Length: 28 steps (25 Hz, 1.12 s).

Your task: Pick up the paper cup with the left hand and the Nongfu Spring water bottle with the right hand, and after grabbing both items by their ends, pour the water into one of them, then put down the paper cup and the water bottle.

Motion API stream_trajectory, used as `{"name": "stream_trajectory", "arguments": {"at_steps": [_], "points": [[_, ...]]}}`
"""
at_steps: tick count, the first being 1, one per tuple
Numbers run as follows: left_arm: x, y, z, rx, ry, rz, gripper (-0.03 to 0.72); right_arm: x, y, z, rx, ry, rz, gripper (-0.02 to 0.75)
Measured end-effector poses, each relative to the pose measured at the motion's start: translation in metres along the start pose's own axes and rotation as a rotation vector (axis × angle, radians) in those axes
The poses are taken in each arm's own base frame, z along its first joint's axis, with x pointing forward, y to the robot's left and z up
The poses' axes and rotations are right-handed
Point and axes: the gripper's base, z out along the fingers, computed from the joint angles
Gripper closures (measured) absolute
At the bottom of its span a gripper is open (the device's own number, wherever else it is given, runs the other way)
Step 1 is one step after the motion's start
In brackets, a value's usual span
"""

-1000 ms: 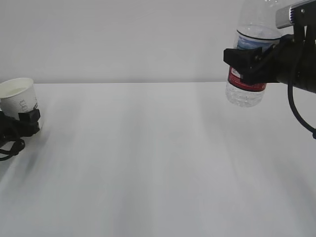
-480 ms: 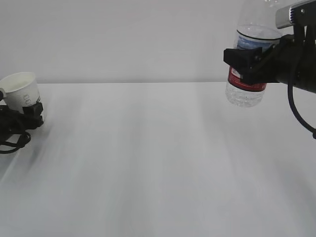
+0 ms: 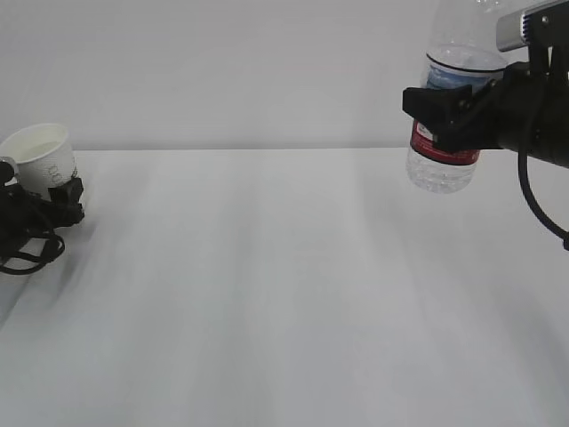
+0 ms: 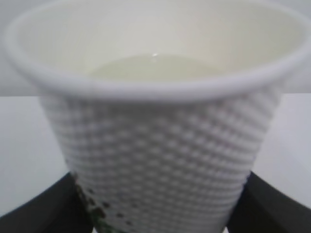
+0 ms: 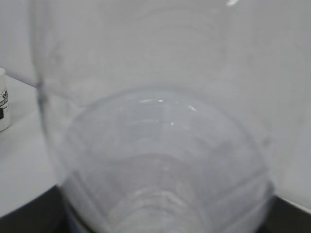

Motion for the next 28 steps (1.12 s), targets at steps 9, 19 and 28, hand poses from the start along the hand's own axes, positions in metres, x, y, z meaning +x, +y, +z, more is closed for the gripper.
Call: {"name": "stream_trajectory", "arguments": {"at_steps": [9,19,28], "points": [[0.016,0.001,0.001,0.000,0.047,-0.001,0.000,0.000,0.000,0.000,0.001,-0.001,0.002,0.280],[0.007,-0.003,-0.029,-0.001,0.088,0.007,-0.004,0.000,0.000,0.000,0.002,-0.001,0.003,0.280],[-0.028,-0.013,-0.090,0.004,0.081,0.021,0.001,0.001,-0.001,0.000,0.007,0.010,0.003,0.280]]}}
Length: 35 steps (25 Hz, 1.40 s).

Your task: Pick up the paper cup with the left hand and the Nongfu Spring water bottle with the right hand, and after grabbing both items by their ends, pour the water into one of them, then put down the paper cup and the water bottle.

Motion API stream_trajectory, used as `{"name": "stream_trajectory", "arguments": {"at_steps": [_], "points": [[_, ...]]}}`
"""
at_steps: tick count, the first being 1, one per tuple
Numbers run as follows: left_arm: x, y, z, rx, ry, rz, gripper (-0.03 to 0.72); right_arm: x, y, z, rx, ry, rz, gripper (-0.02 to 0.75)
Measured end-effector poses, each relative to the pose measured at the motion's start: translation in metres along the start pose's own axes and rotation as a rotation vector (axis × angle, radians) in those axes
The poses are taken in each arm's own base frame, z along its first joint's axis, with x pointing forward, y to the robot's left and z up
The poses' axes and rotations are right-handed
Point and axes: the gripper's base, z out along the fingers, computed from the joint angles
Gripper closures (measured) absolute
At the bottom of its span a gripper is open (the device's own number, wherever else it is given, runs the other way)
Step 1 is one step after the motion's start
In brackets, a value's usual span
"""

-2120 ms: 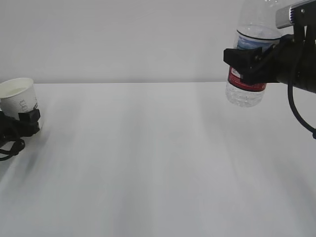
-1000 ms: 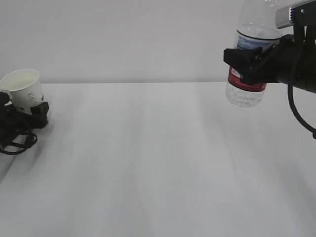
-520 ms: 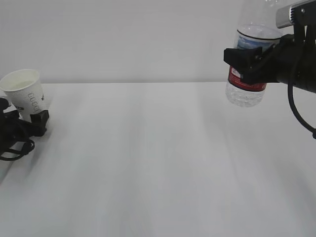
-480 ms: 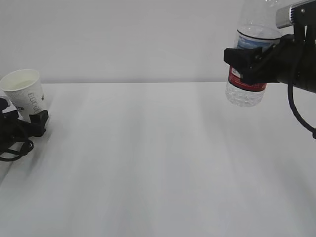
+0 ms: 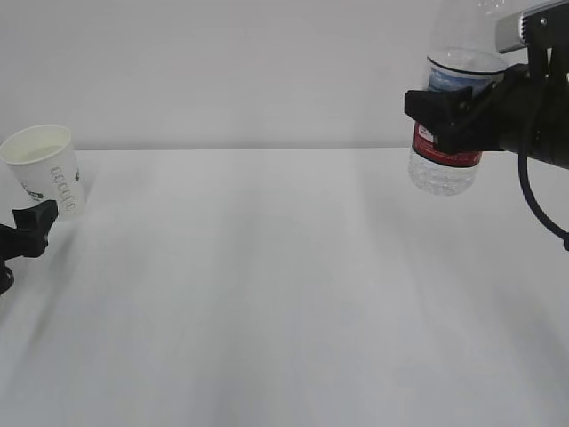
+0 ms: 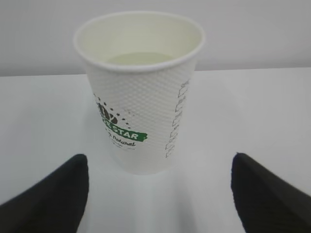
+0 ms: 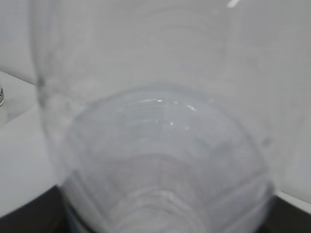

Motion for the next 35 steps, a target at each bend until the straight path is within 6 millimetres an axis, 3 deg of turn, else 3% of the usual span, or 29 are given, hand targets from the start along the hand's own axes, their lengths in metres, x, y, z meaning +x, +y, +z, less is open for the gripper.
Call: {"name": "stream_trajectory", "arguments": {"at_steps": [8,15,24,30,35], "points": [[-0.029,-0.009,-0.052,0.022,-0.076,0.022,0.014,0.004,-0.002,0.000,0.025,0.047,0.003,0.280],[-0.062,-0.014,-0.084,0.024,-0.222,0.043,0.029,0.004,-0.003,0.000,0.030,0.047,0.010,0.280],[-0.092,-0.017,-0.110,0.010,-0.284,0.074,0.059,0.004,-0.010,-0.001,0.106,0.044,0.030,0.280],[-0.094,-0.017,-0.113,0.010,-0.286,0.078,0.073,0.005,-0.017,0.000,0.180,0.044,-0.028,0.280],[-0.094,-0.017,-0.113,0.011,-0.284,0.079,0.081,0.025,-0.022,0.011,0.212,0.103,-0.008,0.280]]}}
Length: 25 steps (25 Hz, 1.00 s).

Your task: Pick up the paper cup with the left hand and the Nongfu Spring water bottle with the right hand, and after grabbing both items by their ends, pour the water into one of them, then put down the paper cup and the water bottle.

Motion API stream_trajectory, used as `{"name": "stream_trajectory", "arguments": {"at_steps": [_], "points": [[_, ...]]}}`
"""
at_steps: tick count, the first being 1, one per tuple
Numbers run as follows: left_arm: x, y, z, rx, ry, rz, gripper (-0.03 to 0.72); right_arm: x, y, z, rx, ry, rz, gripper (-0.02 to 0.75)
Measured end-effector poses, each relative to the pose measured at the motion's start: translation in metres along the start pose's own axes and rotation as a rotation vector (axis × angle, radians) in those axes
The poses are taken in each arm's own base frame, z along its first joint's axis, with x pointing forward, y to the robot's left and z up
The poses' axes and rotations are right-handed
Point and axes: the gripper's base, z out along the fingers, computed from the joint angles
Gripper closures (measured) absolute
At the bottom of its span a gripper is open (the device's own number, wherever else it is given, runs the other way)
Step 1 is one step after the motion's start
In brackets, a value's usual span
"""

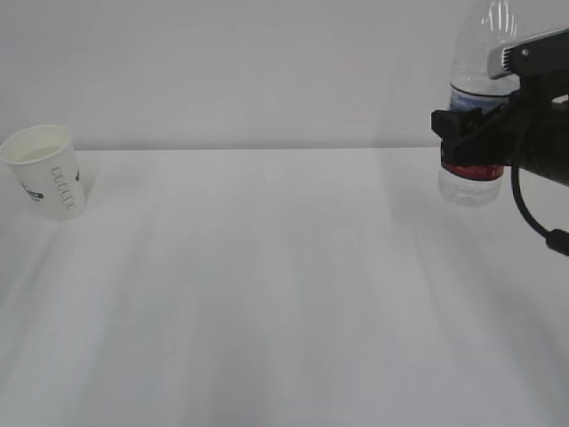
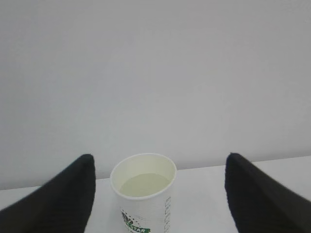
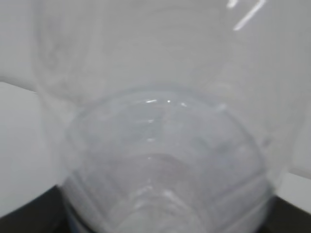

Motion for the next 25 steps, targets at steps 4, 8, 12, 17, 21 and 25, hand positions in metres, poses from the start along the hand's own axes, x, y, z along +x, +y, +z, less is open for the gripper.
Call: {"name": "stream_trajectory", "arguments": {"at_steps": [4,8,12,17,21,25], "points": [[0.000,0.000,0.000,0.000,0.000,0.000,0.085,0.016,0.000,0.013,0.008,0.009,0.020,0.280],[0.000,0.000,0.000,0.000,0.000,0.000,0.093,0.030,-0.003,0.025,0.057,-0.003,0.064,0.280],[0.000,-0.001,0.000,0.009,0.001,0.006,0.097,0.042,-0.006,0.034,0.098,-0.022,0.025,0.280],[0.000,-0.001,0.000,0.012,0.004,0.008,0.097,0.052,-0.009,0.041,0.147,-0.059,0.025,0.280],[0.000,-0.001,0.000,0.012,0.004,0.009,0.097,0.061,-0.012,0.046,0.187,-0.086,0.029,0.280],[0.000,-0.001,0.000,0.012,0.004,0.009,0.098,0.067,-0.013,0.054,0.204,-0.084,0.036,0.280]]}}
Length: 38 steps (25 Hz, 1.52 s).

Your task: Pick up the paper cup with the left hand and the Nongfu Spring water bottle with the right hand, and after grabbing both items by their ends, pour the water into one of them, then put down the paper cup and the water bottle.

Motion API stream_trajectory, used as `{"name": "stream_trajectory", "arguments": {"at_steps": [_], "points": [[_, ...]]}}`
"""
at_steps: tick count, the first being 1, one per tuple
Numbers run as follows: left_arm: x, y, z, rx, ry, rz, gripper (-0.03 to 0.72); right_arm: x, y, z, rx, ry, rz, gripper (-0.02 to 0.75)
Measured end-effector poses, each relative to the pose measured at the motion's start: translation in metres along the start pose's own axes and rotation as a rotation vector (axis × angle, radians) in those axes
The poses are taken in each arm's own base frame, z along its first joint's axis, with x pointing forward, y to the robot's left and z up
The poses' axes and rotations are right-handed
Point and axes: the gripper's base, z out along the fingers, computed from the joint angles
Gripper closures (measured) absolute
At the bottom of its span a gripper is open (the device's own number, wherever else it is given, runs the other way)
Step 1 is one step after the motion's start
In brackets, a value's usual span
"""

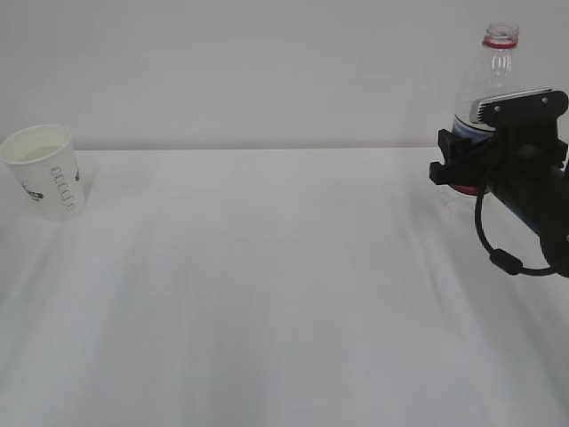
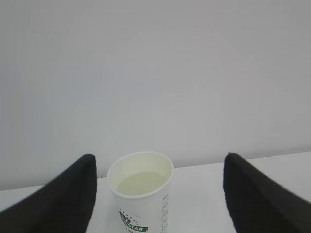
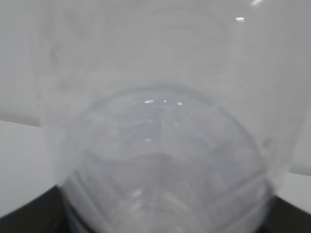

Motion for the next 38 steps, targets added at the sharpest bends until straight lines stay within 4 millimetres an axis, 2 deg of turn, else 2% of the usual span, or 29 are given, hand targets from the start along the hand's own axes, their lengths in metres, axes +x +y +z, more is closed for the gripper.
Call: {"name": "stream_trajectory", "arguments": {"at_steps": [14,22,29,35,38], "points": [[0.008,0.000,0.003,0.003,0.036,-0.005,0.099,0.007,0.003,0.047,0.005,-0.029,0.002,0.280],[0.008,-0.005,0.003,0.054,0.040,0.030,0.099,0.021,0.006,0.074,0.004,-0.016,0.004,0.280],[0.008,-0.006,0.003,0.067,0.041,0.038,0.099,0.035,0.009,0.080,0.000,0.010,0.003,0.280],[0.009,-0.006,0.003,0.069,0.041,0.039,0.100,0.037,0.009,0.081,0.002,0.005,0.002,0.280],[0.009,-0.006,0.003,0.069,0.041,0.039,0.101,0.037,0.009,0.081,0.002,0.005,0.002,0.240]]}}
